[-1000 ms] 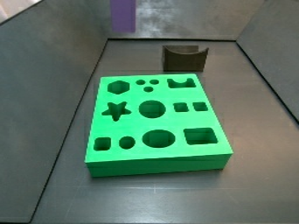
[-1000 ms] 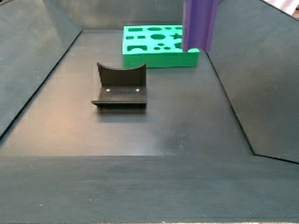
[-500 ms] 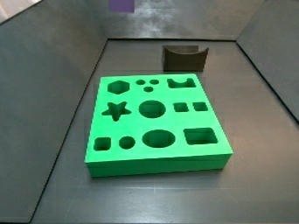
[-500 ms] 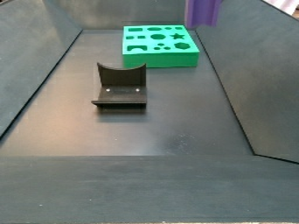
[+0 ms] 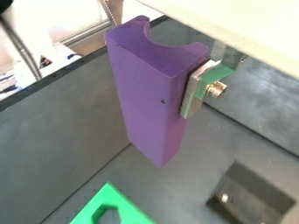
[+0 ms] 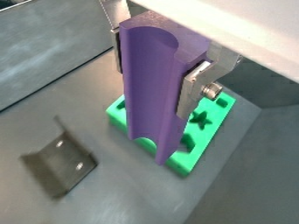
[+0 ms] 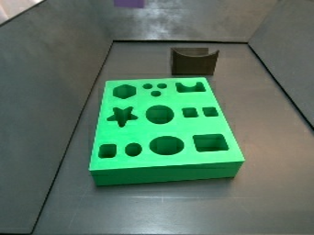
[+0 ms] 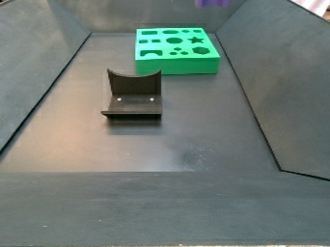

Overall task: Pick up the arch object. Move up. Place the arch object on the fixture. Regrasp the arch object. Rotate the arch object. Move to above the board. Insert the arch object.
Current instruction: Move to above the board.

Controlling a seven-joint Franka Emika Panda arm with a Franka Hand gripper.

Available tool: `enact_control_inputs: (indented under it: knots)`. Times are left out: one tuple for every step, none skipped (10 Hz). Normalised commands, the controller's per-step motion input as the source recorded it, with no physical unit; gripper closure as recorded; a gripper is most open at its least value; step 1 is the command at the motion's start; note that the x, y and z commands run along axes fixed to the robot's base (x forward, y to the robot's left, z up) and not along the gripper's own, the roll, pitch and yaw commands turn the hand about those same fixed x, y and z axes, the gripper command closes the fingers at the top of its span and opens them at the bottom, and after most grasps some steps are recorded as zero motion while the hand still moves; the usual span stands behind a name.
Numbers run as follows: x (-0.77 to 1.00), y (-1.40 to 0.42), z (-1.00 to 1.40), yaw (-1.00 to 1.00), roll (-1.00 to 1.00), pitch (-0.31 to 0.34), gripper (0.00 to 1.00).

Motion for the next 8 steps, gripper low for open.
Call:
enact_control_inputs:
  knots:
    - [0.31,-1.0,0.0,-0.02,0.07,0.041,1.0]
    - [0.33,-1.0,0.0,0.0,0.05,0.048,1.0]
    - [0.35,-1.0,0.0,0.01,0.04,0.058,1.0]
    - [0.36,-1.0,0.0,0.0,0.04,0.059,1.0]
    - [0.42,-1.0,0.0,0.01,0.08,0.069,1.0]
    - [0.41,-0.88,-0.01,0.01,0.08,0.074,1.0]
    - [0.29,-0.5,-0.01,0.01,0.08,0.085,1.0]
    - [0.2,-0.31,0.01,0.01,0.07,0.087,1.0]
